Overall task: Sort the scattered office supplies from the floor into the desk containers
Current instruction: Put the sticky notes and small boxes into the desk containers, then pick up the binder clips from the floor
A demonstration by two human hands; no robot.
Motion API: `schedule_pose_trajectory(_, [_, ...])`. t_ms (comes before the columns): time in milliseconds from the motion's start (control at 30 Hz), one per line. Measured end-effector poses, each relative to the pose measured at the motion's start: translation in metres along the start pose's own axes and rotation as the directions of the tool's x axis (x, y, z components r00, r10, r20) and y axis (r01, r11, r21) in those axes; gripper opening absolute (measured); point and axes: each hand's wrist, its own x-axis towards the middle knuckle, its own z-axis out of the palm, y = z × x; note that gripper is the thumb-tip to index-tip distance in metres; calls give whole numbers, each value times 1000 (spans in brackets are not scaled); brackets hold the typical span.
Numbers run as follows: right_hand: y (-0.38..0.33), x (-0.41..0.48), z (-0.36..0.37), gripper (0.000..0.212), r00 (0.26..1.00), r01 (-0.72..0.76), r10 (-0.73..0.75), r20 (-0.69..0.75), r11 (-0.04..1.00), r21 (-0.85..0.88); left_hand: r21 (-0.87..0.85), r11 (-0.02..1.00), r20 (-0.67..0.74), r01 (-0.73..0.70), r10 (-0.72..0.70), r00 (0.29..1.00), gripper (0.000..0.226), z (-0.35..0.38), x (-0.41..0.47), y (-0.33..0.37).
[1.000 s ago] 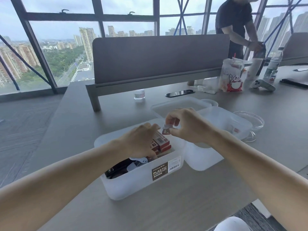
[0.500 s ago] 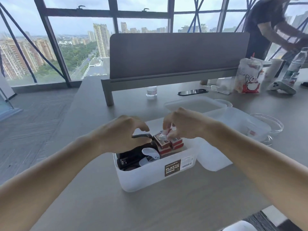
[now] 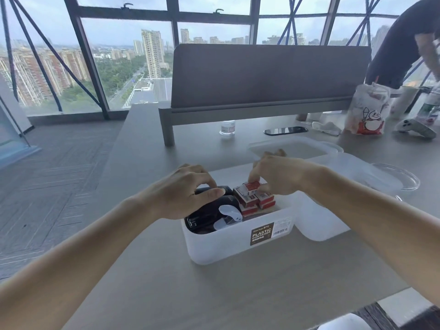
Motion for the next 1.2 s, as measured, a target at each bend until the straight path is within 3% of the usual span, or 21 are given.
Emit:
schedule_pose_trajectory(167, [-5, -13, -14, 45, 999, -48, 49, -10, 997, 54, 52, 998, 3, -29, 29, 1000, 61, -9, 3, 9])
schedule_pose_trajectory(300, [2, -60, -30, 40, 970, -104, 149, -191, 968, 228, 29, 989, 7, -146, 146, 989, 40, -17, 14, 53])
schedule_pose_trajectory(433, [9, -159, -20, 30, 840, -203, 357, -408, 905, 374, -45, 913, 10, -406, 407, 914, 30, 1, 21, 138])
schedule_pose_trajectory(533, [-3, -250, 8, 21, 732, -334, 520, -440, 837, 433, -81, 851, 103, -519, 525, 845, 25, 44, 13, 204])
schedule_pose_trajectory(700, [-41, -390, 69, 19, 641, -603, 726, -248, 677, 423, -108, 820, 273, -562, 568, 777, 27, 131, -42, 305])
schedule_pose_trajectory(800, [-80, -465, 112, 18, 559, -715, 825, -80, 529, 457, -223, 817, 389, -532, 575, 720, 29, 176, -87, 355])
schedule_pose_trajectory(900, [-121, -539, 164, 18, 457, -802, 883, 108, 356, 480, -223, 812, 560, -540, 560, 611, 36, 227, -135, 402])
schedule_pose_trajectory(1000, [-156, -615, 227, 18, 361, -862, 892, 271, 209, 462, -104, 778, 702, -620, 499, 508, 40, 291, -174, 446])
schedule_pose_trajectory(1200, [-205, -708, 340, 19, 203, -897, 848, 489, -39, 440, -107, 711, 873, -695, 402, 277, 45, 414, -232, 509])
